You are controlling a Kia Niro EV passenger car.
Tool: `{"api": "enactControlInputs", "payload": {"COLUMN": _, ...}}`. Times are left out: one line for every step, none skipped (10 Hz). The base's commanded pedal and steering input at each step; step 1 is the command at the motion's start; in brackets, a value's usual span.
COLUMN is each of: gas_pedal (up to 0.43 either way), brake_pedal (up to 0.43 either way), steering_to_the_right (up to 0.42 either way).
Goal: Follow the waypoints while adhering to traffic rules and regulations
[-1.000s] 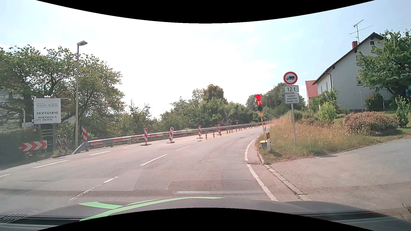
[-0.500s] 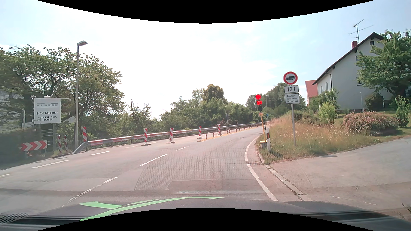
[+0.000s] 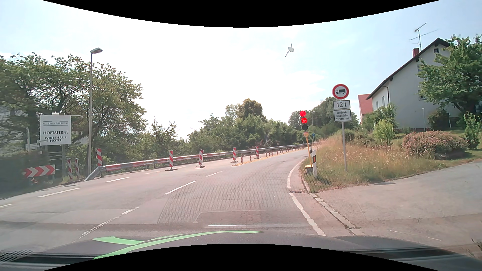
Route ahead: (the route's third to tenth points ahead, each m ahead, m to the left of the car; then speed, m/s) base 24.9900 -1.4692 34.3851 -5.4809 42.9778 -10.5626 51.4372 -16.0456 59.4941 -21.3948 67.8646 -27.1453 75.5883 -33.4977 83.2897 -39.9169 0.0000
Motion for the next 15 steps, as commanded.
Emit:
{"api": "enactControlInputs", "payload": {"gas_pedal": 0.000, "brake_pedal": 0.329, "steering_to_the_right": 0.072}}
{"api": "enactControlInputs", "payload": {"gas_pedal": 0.000, "brake_pedal": 0.329, "steering_to_the_right": 0.072}}
{"api": "enactControlInputs", "payload": {"gas_pedal": 0.000, "brake_pedal": 0.329, "steering_to_the_right": 0.072}}
{"api": "enactControlInputs", "payload": {"gas_pedal": 0.000, "brake_pedal": 0.329, "steering_to_the_right": 0.072}}
{"api": "enactControlInputs", "payload": {"gas_pedal": 0.000, "brake_pedal": 0.323, "steering_to_the_right": 0.071}}
{"api": "enactControlInputs", "payload": {"gas_pedal": 0.000, "brake_pedal": 0.329, "steering_to_the_right": 0.072}}
{"api": "enactControlInputs", "payload": {"gas_pedal": 0.000, "brake_pedal": 0.323, "steering_to_the_right": 0.072}}
{"api": "enactControlInputs", "payload": {"gas_pedal": 0.000, "brake_pedal": 0.329, "steering_to_the_right": 0.072}}
{"api": "enactControlInputs", "payload": {"gas_pedal": 0.000, "brake_pedal": 0.329, "steering_to_the_right": 0.072}}
{"api": "enactControlInputs", "payload": {"gas_pedal": 0.000, "brake_pedal": 0.329, "steering_to_the_right": 0.071}}
{"api": "enactControlInputs", "payload": {"gas_pedal": 0.000, "brake_pedal": 0.329, "steering_to_the_right": 0.071}}
{"api": "enactControlInputs", "payload": {"gas_pedal": 0.000, "brake_pedal": 0.329, "steering_to_the_right": 0.072}}
{"api": "enactControlInputs", "payload": {"gas_pedal": 0.000, "brake_pedal": 0.329, "steering_to_the_right": 0.072}}
{"api": "enactControlInputs", "payload": {"gas_pedal": 0.000, "brake_pedal": 0.329, "steering_to_the_right": 0.072}}
{"api": "enactControlInputs", "payload": {"gas_pedal": 0.000, "brake_pedal": 0.329, "steering_to_the_right": 0.072}}
